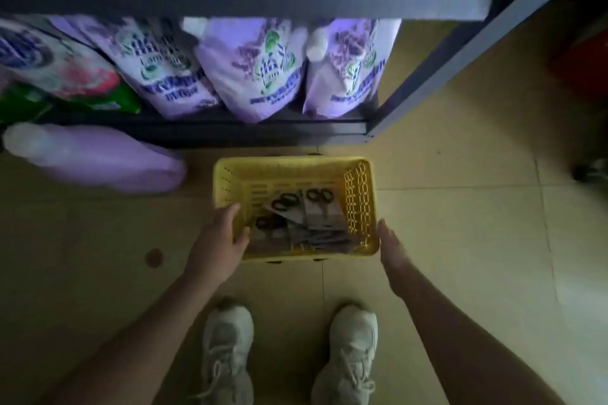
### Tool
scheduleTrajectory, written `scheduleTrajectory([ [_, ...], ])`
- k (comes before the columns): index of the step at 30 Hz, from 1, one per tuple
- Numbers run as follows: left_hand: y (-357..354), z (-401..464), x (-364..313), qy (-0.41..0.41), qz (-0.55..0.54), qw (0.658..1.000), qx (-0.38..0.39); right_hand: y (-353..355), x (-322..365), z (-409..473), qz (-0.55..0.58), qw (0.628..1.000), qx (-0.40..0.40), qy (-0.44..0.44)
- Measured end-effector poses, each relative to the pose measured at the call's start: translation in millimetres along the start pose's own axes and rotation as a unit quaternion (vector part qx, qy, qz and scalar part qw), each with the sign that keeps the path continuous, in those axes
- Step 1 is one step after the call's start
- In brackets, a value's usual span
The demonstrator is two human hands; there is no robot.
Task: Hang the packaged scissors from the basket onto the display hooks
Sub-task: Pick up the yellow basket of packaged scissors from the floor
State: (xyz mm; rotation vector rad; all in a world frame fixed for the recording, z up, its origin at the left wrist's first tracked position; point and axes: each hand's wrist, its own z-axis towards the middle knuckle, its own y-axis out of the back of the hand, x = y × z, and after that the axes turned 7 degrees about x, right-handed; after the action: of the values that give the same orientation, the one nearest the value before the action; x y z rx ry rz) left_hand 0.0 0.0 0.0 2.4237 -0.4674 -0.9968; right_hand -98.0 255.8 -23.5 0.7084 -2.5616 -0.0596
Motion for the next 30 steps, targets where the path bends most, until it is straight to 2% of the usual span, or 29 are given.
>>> scheduleTrajectory([
  [2,-23.4,-2.9,-3.5,-0.083,0.131,0.985,0.071,0.7,-9.0,12.7,0.106,0.994,0.026,-0.022],
  [4,-47.7,-5.9,3.9,-0.224,0.262,0.933,0.105,1.1,-20.0,25.2,0.161,0.985,0.030,-0.048],
  [5,-57.9,-5.6,6.0,-0.246,0.308,0.910,0.124,0.1,-26.0,28.6,0.177,0.981,0.035,-0.066],
  [9,-72.5,9.7,1.1,-0.258,0.348,0.897,0.092,-6.6,-38.7,36.6,0.249,0.960,0.049,-0.120],
  [12,-75.9,17.8,3.4,-0.282,0.395,0.870,0.091,-9.8,-37.0,35.9,0.356,0.922,0.059,-0.138],
  [14,-73.9,18.7,2.7,-0.273,0.405,0.866,0.106,-6.3,-40.3,35.5,0.455,0.878,0.056,-0.135],
  [16,-71.1,15.5,-1.3,-0.270,0.405,0.867,0.106,1.2,-45.5,32.8,0.484,0.867,0.019,-0.114],
  [18,-69.8,11.6,-8.4,-0.262,0.414,0.867,0.096,11.9,-44.4,20.9,0.395,0.917,-0.008,-0.058],
  [20,-70.5,7.5,-14.4,-0.235,0.395,0.881,0.110,20.7,-35.5,-0.1,0.201,0.979,-0.025,0.039],
  [22,-71.9,5.4,-18.4,-0.181,0.338,0.915,0.124,23.1,-21.4,-18.3,-0.015,0.991,-0.069,0.115],
  [24,-67.7,1.7,-19.7,-0.159,0.269,0.944,0.109,15.3,-1.9,-31.6,-0.141,0.976,-0.084,0.146],
  [25,-62.1,-1.5,-21.3,-0.153,0.234,0.957,0.078,6.9,10.0,-38.0,-0.159,0.972,-0.067,0.160],
  [27,-47.9,-6.8,-16.6,-0.120,0.148,0.980,-0.064,-18.4,34.3,-49.7,-0.139,0.973,-0.015,0.185],
  [28,-40.2,-8.7,-10.4,-0.071,0.102,0.983,-0.138,-34.1,46.7,-54.8,-0.099,0.977,0.016,0.189],
  [30,-26.3,-10.6,7.2,0.041,-0.003,0.976,-0.213,-68.6,68.3,-63.9,-0.005,0.978,0.097,0.184],
])
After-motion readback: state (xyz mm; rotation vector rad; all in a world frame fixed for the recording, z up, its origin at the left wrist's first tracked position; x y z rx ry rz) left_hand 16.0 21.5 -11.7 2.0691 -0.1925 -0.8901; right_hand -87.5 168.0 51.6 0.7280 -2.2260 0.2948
